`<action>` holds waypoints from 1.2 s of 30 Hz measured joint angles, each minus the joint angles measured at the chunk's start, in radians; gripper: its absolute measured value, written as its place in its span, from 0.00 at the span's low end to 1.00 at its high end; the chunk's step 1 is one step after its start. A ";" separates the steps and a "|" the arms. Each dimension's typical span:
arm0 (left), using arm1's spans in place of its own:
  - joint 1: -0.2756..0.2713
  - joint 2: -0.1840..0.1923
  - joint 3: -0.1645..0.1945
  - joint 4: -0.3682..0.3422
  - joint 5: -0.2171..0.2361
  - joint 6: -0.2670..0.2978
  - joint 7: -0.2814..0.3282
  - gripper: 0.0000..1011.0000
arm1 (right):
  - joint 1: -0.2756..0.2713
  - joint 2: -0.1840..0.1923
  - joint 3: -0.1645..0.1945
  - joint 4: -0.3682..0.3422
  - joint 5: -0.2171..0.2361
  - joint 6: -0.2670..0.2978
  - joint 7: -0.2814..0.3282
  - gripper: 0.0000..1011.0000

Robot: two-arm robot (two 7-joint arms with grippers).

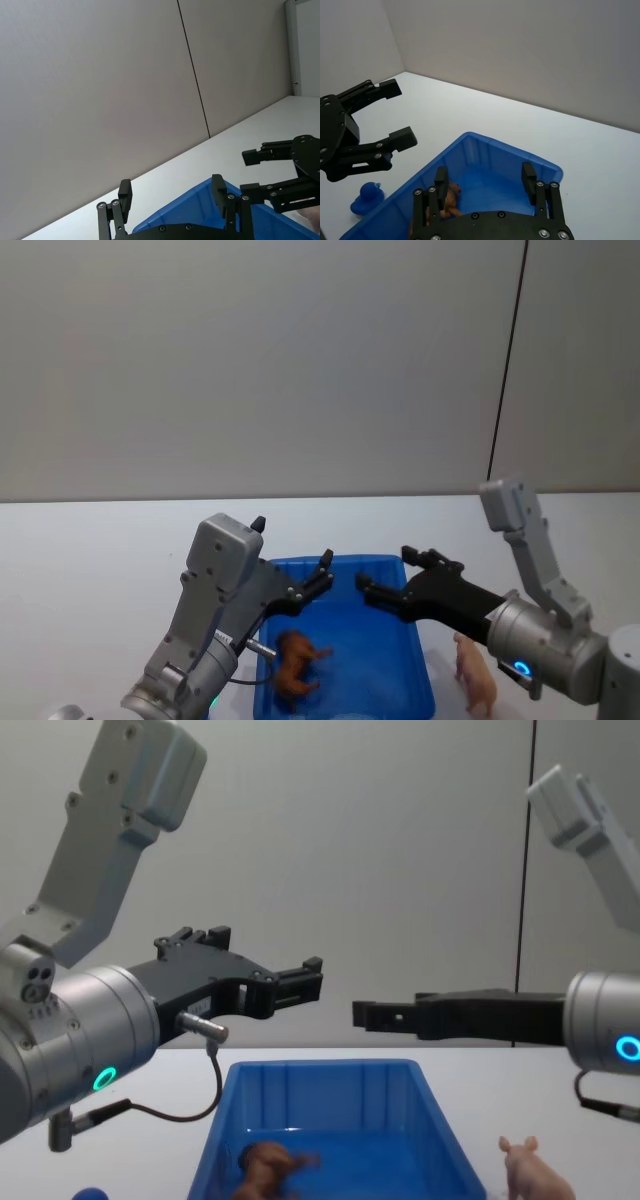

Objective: Pick up the two dolls from the table and place them into the box.

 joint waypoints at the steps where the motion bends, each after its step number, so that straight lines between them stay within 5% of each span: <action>1: 0.000 0.000 0.000 0.000 0.000 0.000 0.000 0.99 | -0.005 0.004 0.002 -0.005 -0.001 -0.004 -0.004 0.88; 6: 0.000 0.000 0.000 0.000 0.000 0.000 0.000 0.99 | -0.034 0.027 0.013 -0.034 0.000 -0.030 -0.036 0.99; 21: 0.000 0.000 0.000 0.000 0.000 0.000 0.000 0.99 | -0.173 0.122 0.054 -0.147 0.060 -0.051 -0.145 0.99; 36: 0.000 0.000 0.000 0.000 0.000 0.000 0.000 0.99 | -0.242 0.155 0.062 -0.139 0.084 -0.005 -0.200 0.99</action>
